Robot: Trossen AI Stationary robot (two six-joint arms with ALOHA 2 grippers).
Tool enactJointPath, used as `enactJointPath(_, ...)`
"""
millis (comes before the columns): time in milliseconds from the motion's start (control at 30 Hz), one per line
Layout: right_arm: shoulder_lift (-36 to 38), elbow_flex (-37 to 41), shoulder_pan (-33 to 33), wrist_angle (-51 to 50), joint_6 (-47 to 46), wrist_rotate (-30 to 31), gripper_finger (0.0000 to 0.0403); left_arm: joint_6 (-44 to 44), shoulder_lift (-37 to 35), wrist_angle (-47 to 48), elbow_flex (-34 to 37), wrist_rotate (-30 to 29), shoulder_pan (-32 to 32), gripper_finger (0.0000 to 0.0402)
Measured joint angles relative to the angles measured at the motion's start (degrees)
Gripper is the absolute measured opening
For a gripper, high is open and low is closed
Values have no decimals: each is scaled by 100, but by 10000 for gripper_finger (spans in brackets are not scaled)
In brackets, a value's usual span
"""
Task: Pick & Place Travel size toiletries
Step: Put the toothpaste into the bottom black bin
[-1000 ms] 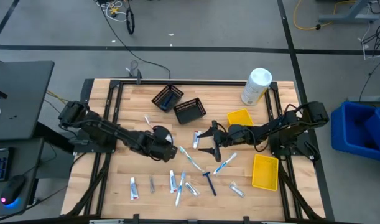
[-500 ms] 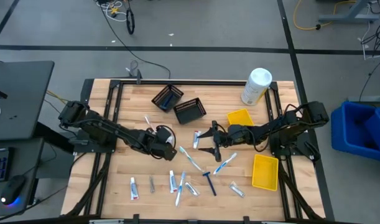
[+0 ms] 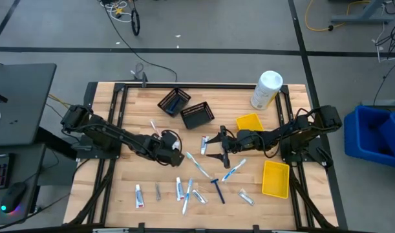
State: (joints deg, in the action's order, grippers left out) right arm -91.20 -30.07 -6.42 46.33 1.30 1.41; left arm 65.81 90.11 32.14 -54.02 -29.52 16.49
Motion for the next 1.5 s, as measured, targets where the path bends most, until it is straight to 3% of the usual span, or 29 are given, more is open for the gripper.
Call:
enactJointPath(633,0,2,0,17,-373,-2,270,432,311,-155,2,111,165,210)
enactJointPath(1133,4,5,0,-203,-520,0,309,692,900,-393,0,177,138,210)
enactJointPath(1500,3,2,0,-274,-537,-2,297,798,1034,-276,7,236,136,210)
